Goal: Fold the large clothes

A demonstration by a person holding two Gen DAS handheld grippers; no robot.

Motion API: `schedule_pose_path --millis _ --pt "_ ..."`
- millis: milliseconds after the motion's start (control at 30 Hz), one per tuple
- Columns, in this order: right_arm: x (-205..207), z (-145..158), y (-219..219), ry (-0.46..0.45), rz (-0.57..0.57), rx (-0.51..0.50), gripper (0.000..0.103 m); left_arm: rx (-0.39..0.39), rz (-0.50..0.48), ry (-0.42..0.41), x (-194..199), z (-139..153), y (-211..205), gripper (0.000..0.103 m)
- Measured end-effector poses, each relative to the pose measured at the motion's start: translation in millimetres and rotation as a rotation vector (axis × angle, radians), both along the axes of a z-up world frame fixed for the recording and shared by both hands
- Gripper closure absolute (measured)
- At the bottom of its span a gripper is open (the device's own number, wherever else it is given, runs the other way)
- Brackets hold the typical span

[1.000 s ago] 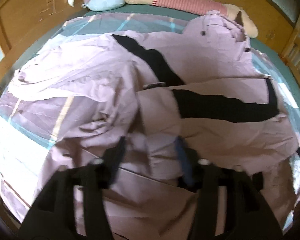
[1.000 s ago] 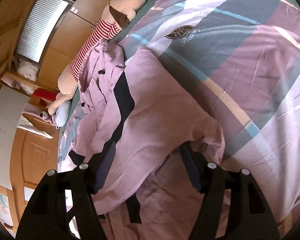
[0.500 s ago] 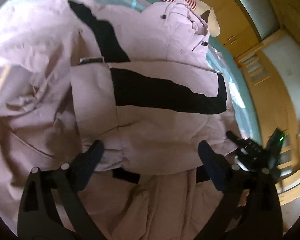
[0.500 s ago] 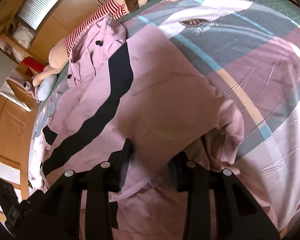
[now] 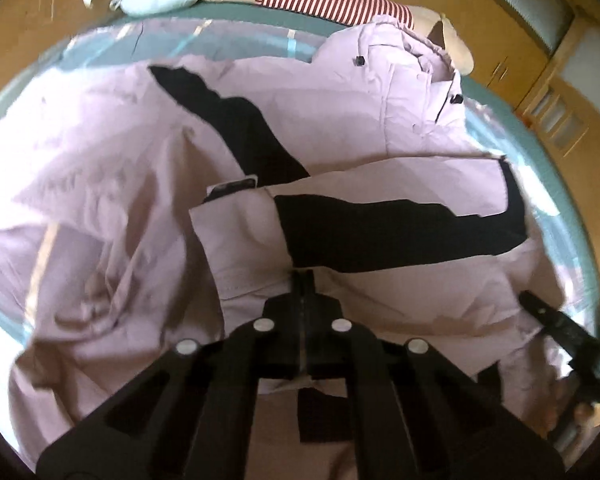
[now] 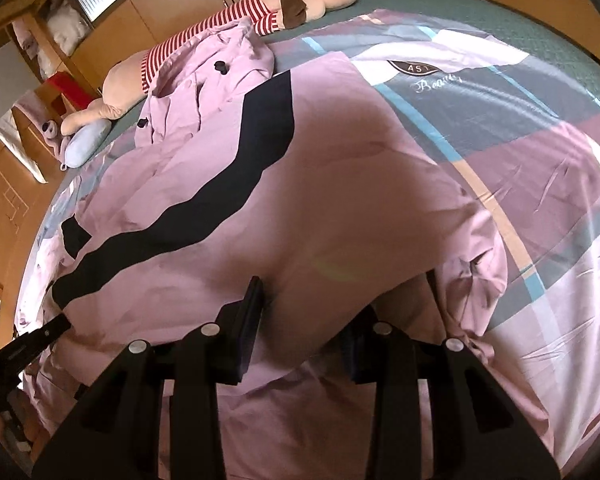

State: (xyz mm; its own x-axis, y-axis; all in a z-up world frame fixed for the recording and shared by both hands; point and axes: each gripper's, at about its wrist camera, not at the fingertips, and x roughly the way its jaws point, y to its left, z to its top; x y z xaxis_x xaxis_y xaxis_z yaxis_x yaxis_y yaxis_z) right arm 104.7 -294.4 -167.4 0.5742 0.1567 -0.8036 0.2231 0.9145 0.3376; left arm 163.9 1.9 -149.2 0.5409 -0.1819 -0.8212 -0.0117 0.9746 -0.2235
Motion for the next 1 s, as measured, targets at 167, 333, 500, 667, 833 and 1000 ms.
schedule_pose_path --millis 167,333,500,667,833,1000 --pt "2.5 -1.8 -1.6 0.009 -0.014 0.023 0.065 0.019 0.043 -0.218 -22.7 51.2 11.0 0.101" --pt "3.9 -0.3 3.2 0.017 0.026 0.053 0.034 0.046 0.074 -0.168 -38.7 70.0 12.4 0.002" --pt "5.8 0.7 17.7 0.016 0.066 -0.008 0.021 -0.238 -0.01 0.11 -35.2 27.4 12.8 0.002" --pt "6.7 -0.8 21.3 0.02 0.078 -0.032 0.018 -0.213 -0.026 0.212 -27.5 -4.8 3.3 0.002" --pt "3.6 2.8 17.1 -0.005 0.055 -0.012 0.018 -0.041 0.019 0.119 -11.7 -13.2 4.4 0.068" --pt "1.1 6.3 -3.8 -0.044 -0.034 0.071 0.068 -0.044 0.008 0.03 -14.7 0.6 11.2 0.085"
